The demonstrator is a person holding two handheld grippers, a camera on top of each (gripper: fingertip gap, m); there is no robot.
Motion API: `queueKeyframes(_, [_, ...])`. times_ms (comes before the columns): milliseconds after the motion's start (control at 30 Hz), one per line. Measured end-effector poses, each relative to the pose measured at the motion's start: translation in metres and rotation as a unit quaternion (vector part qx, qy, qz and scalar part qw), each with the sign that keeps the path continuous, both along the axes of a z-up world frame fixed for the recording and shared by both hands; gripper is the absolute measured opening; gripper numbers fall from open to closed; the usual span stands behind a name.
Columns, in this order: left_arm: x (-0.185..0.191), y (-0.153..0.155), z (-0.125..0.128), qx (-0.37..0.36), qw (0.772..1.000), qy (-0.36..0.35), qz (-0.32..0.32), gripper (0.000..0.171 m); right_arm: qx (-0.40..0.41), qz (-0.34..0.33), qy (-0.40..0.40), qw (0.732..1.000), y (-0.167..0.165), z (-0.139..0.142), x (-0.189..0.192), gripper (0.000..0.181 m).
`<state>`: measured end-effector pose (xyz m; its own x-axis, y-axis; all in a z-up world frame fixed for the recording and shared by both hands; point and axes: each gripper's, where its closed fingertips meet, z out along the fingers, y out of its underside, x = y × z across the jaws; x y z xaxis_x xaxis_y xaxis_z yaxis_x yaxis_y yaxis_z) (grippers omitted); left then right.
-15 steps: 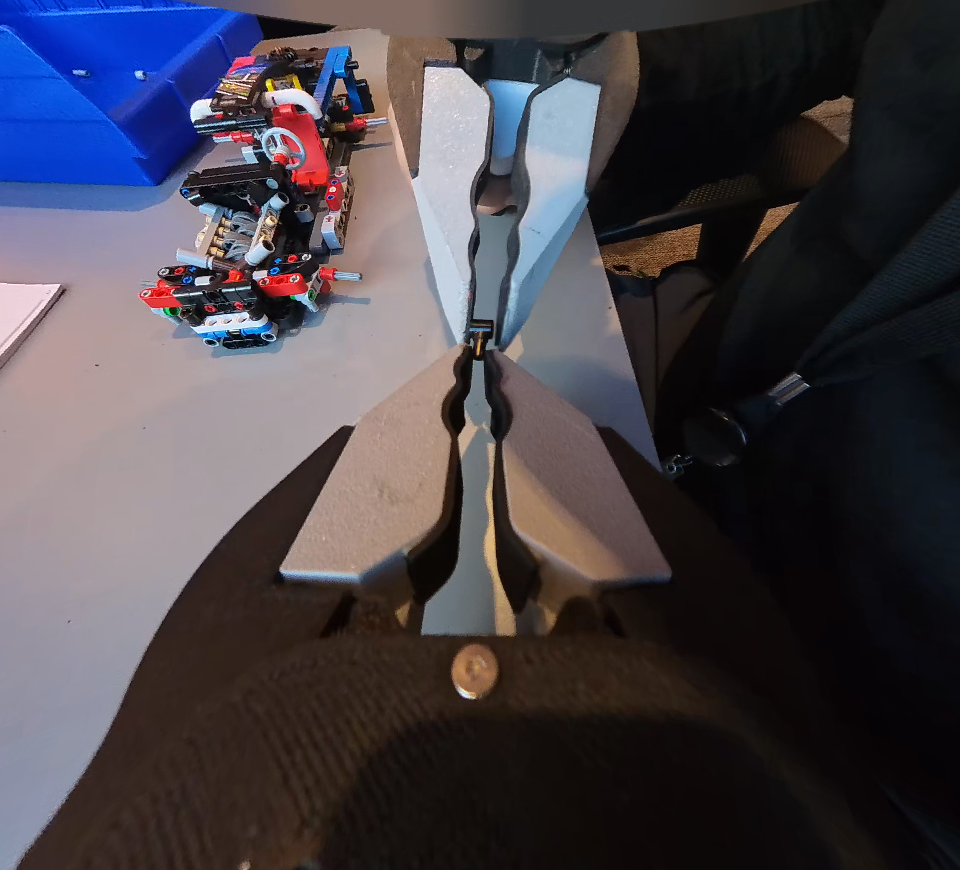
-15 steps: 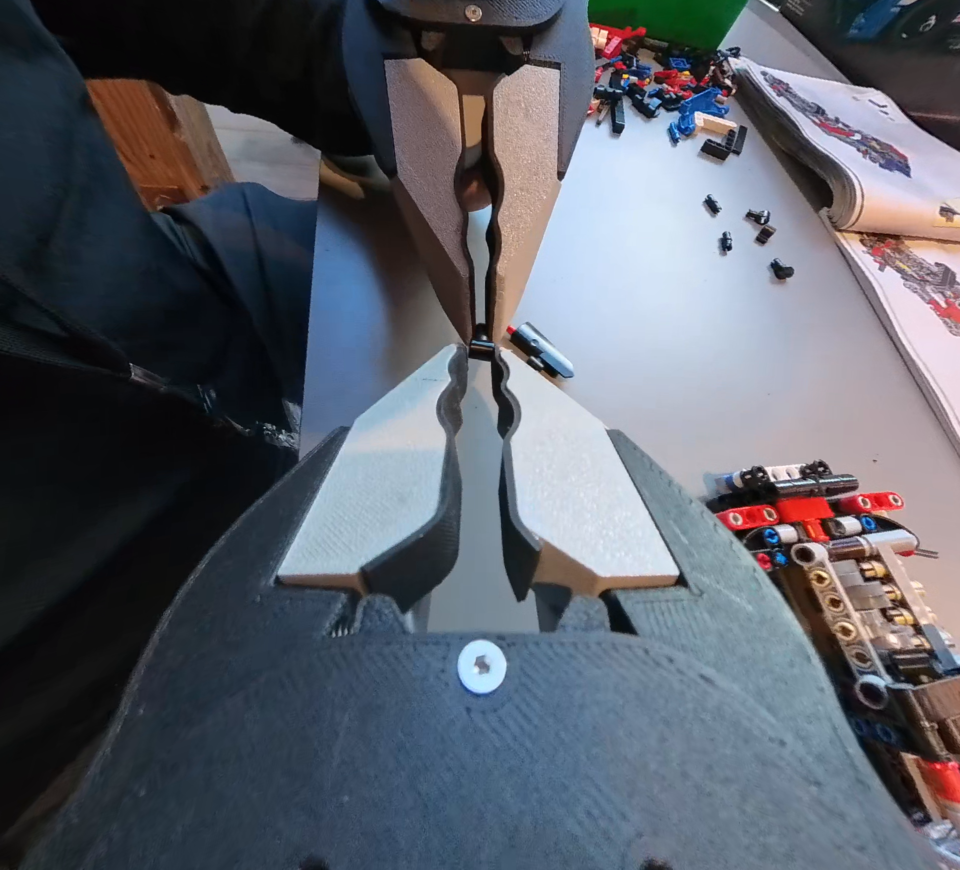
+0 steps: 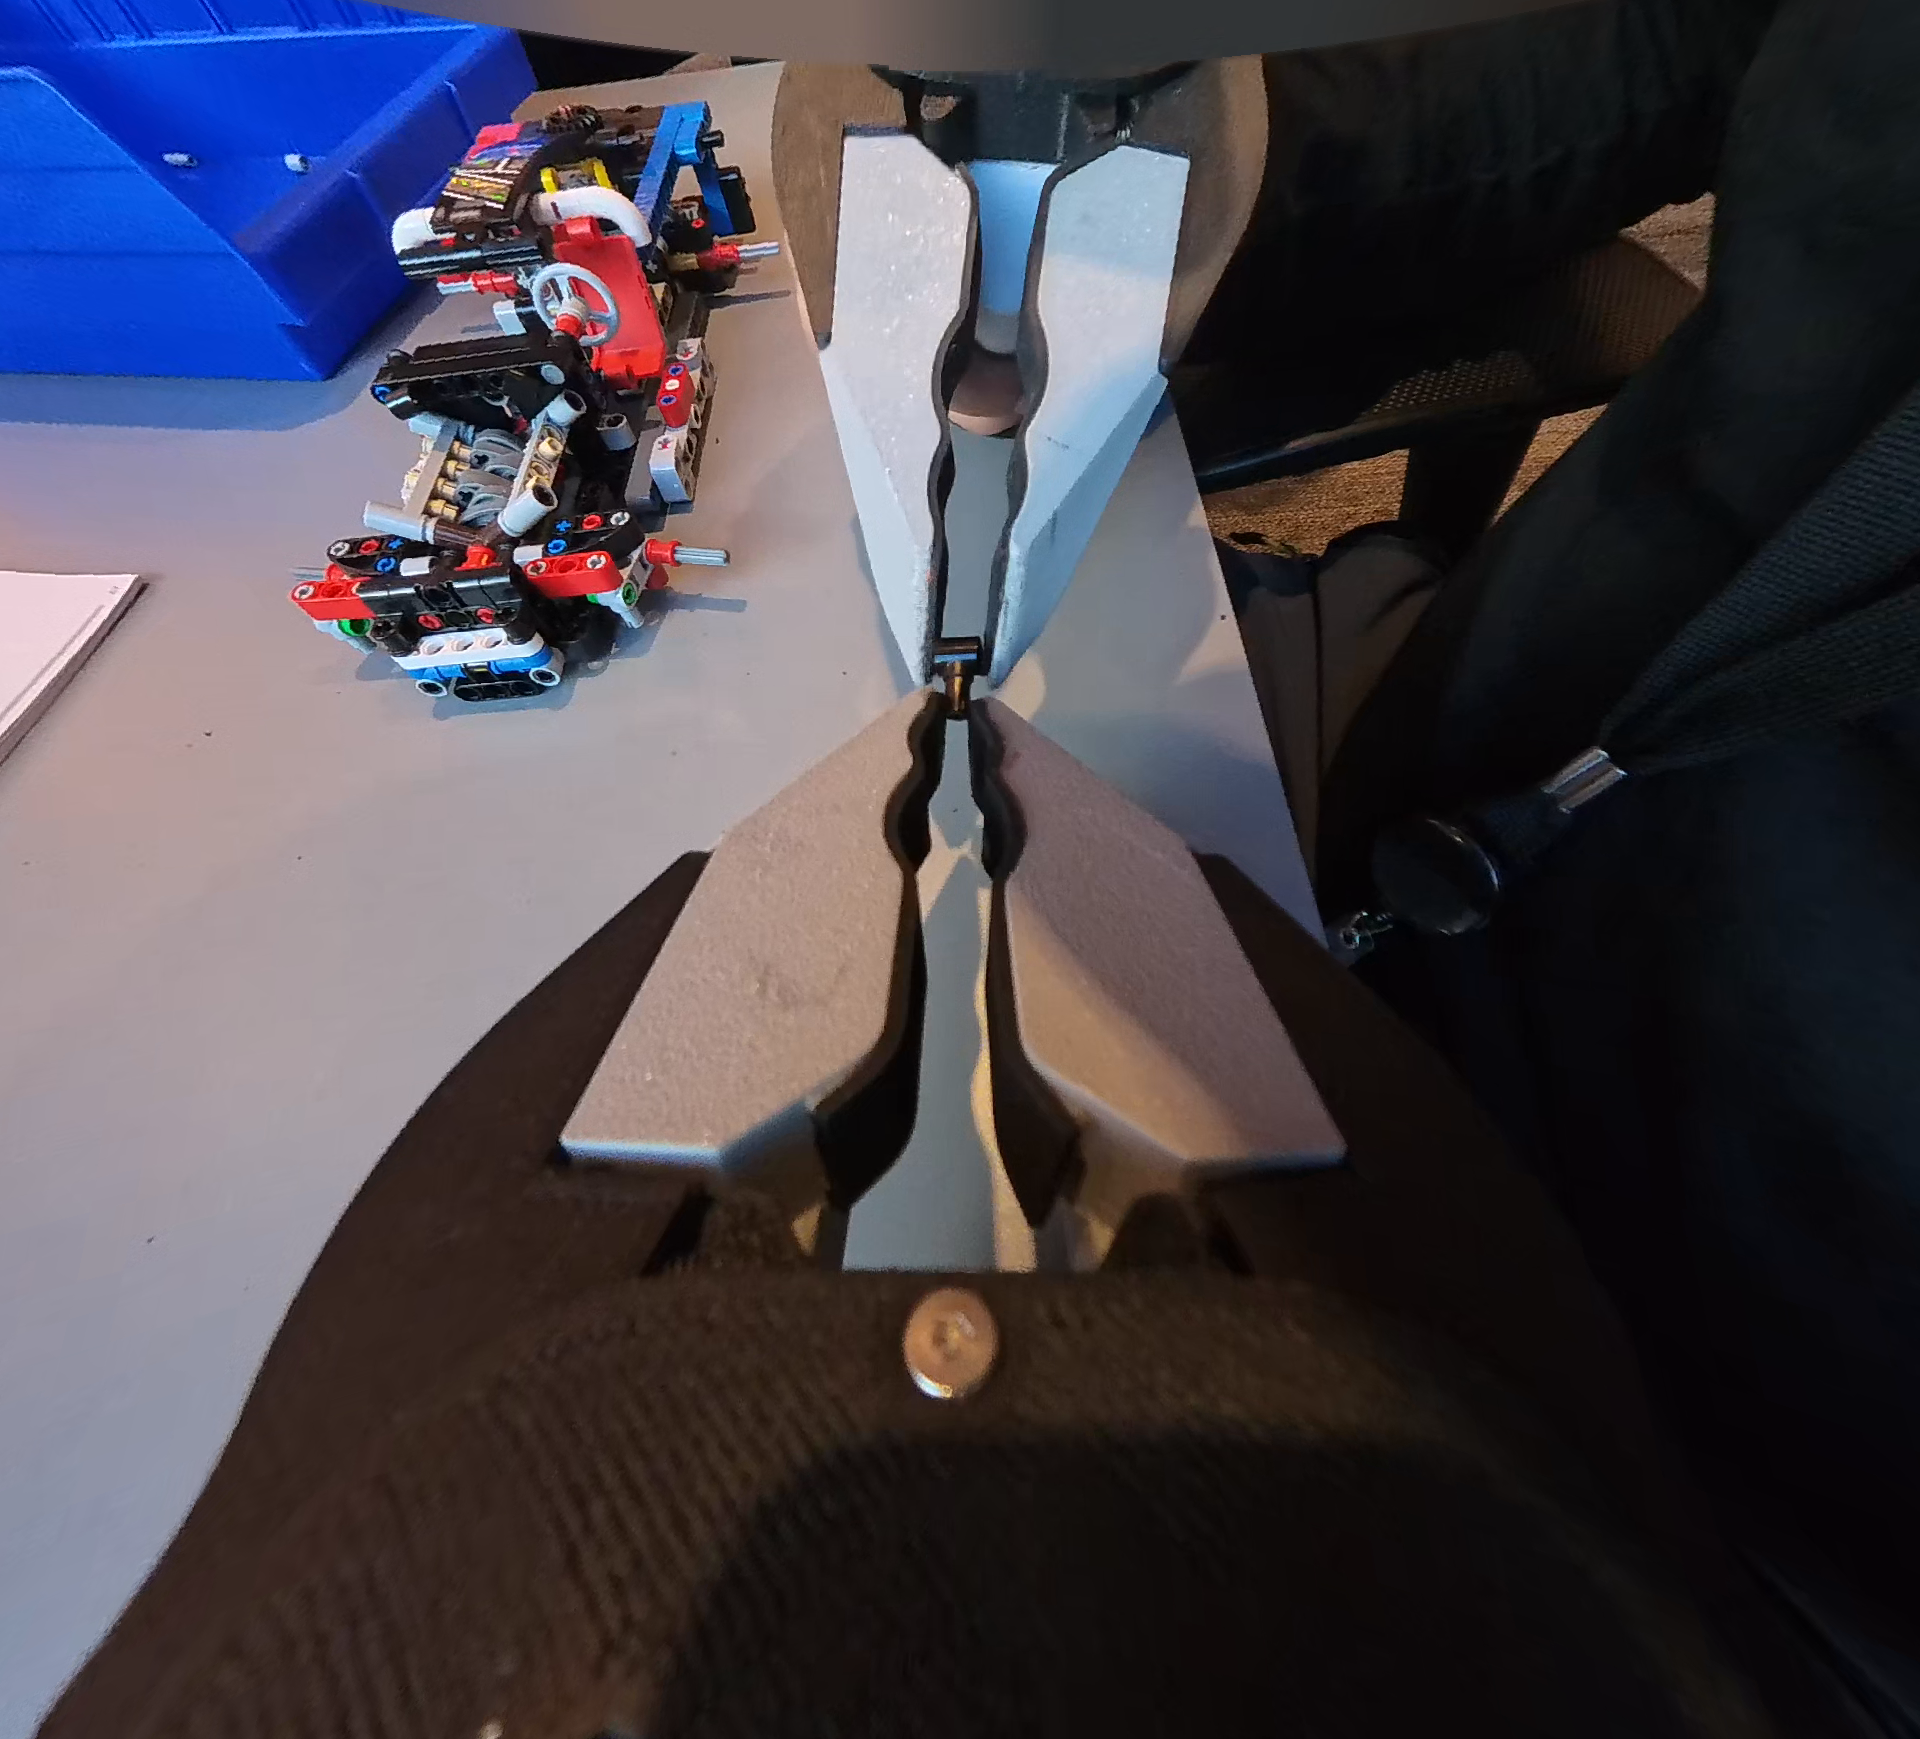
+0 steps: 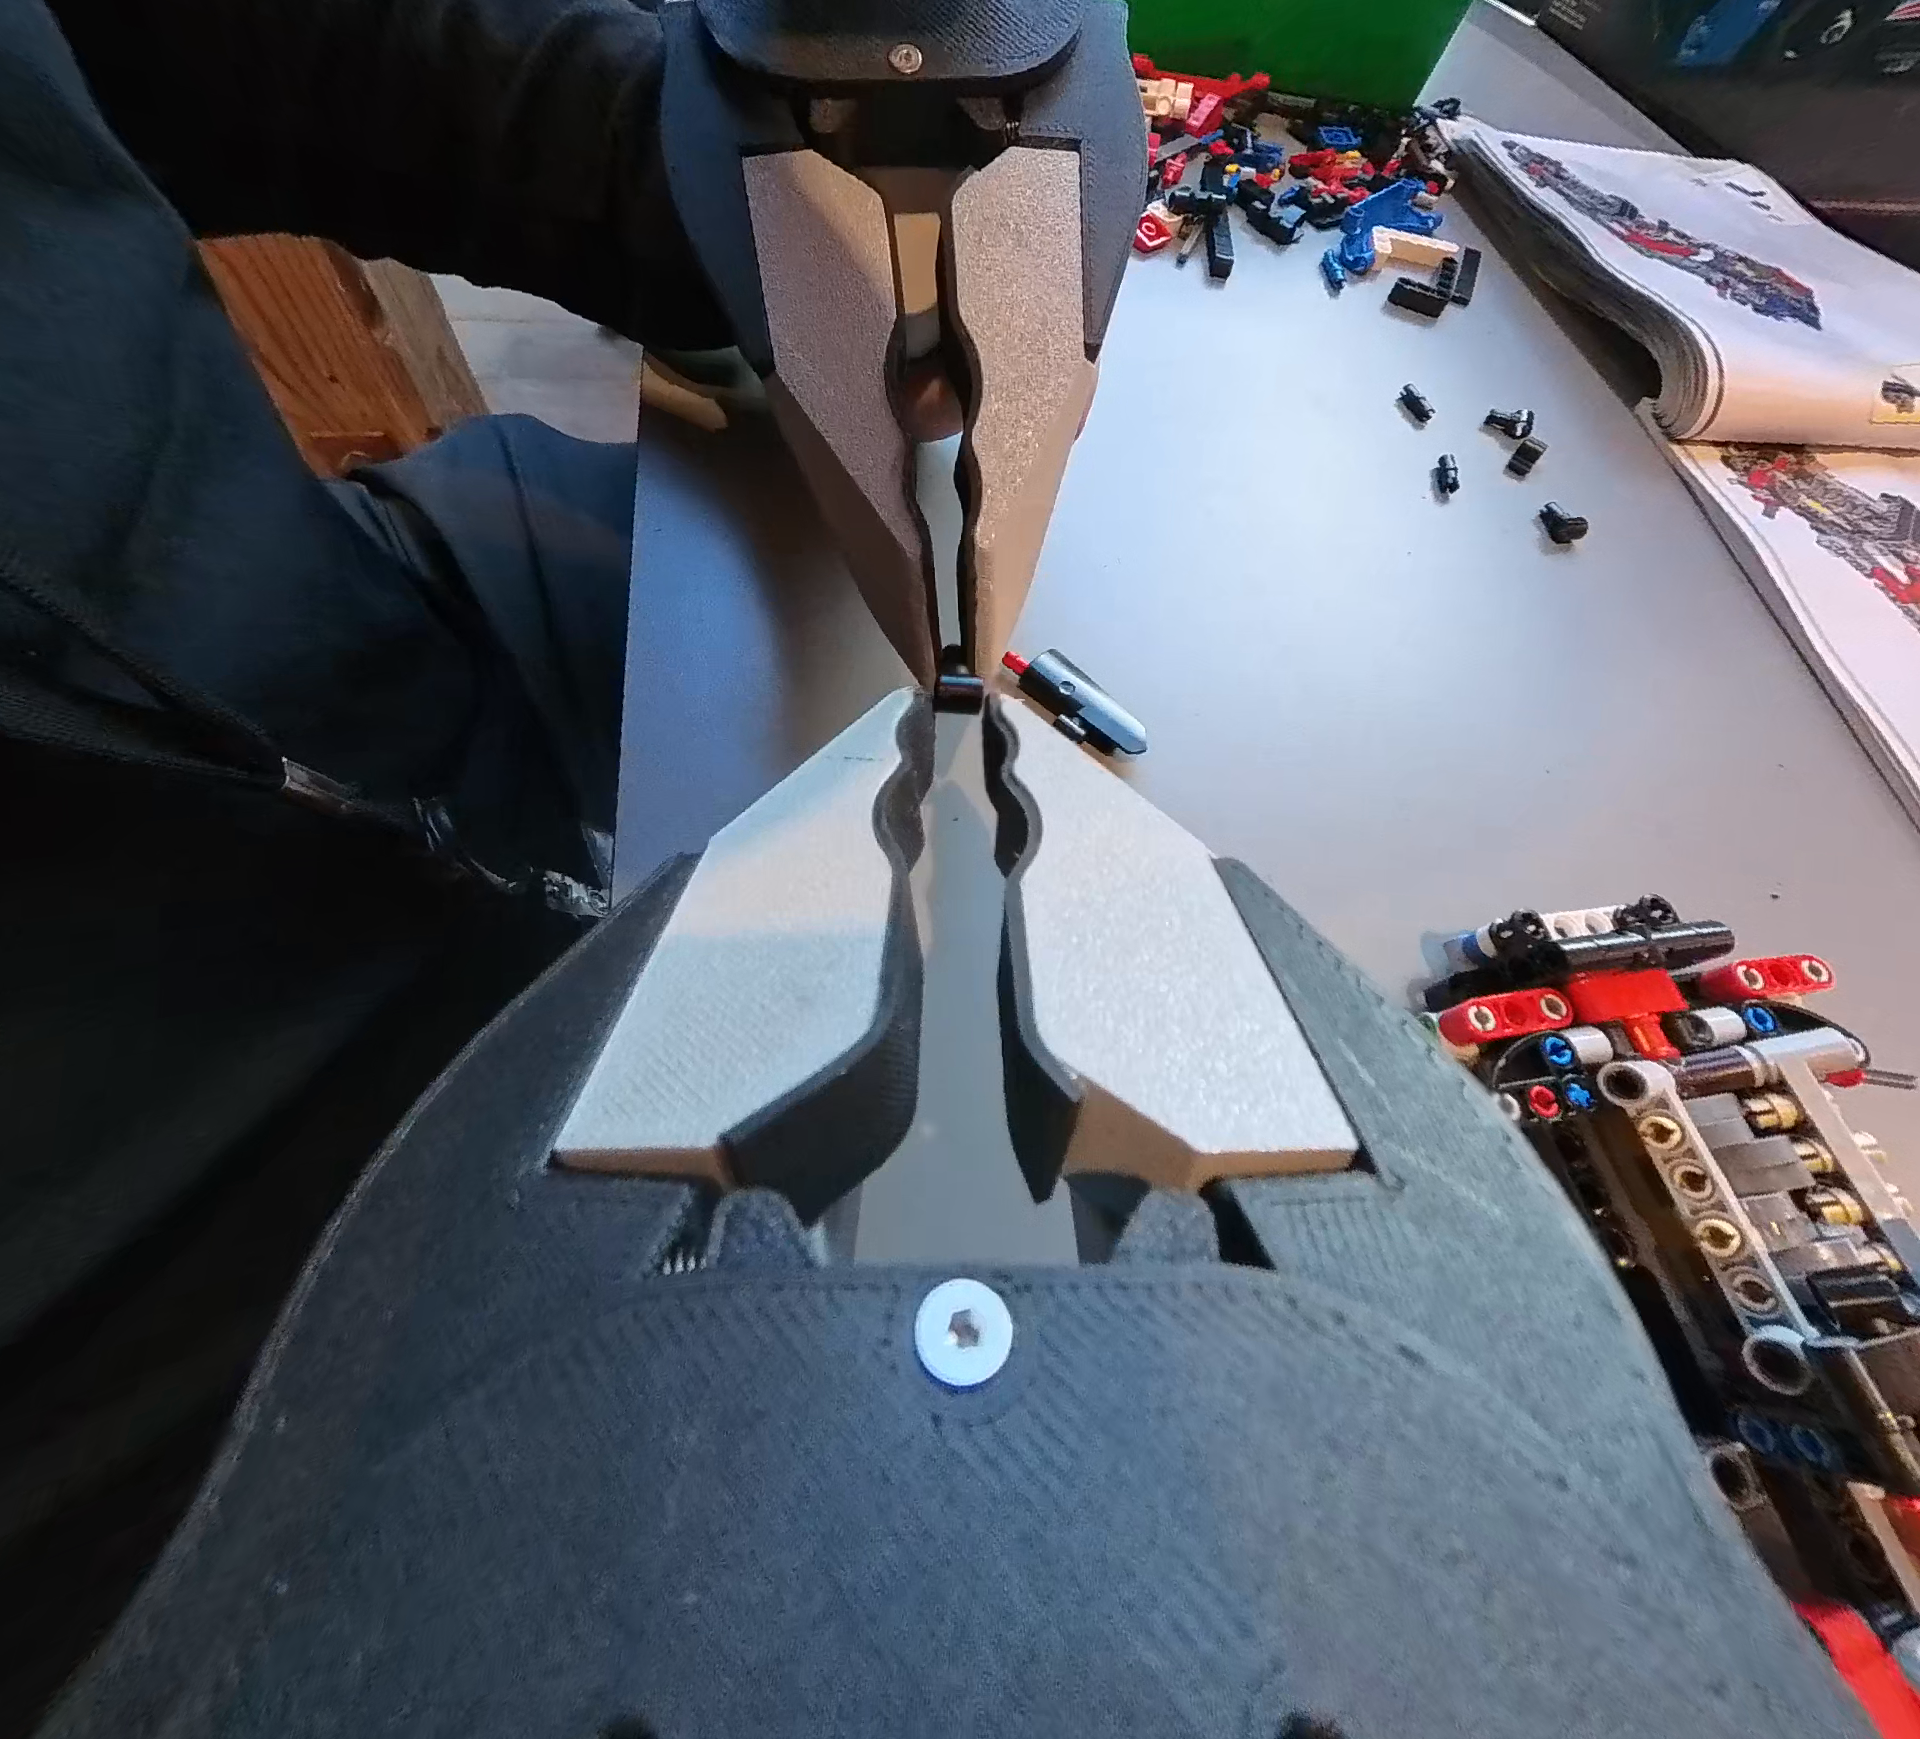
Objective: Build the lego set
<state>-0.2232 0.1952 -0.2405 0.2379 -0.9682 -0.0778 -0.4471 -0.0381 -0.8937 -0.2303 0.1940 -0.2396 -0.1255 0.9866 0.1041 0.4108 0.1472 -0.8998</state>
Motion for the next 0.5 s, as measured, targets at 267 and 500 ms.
queueKeyframes(267, [-0.0007, -0.0002, -0.0007, 0.013, 1.0, 0.006, 0.001, 0.0, -0.01, 0.006, 0.005, 1.0, -0.0023, 0.0013, -0.0006, 0.007])
queueKeyframes(500, [-0.0018, 0.0002, -0.008, 0.05, 0.998, 0.041, 0.006, 0.001, -0.009, 0.004, -0.003, 1.0, -0.0016, -0.0018, -0.0022, 0.005])
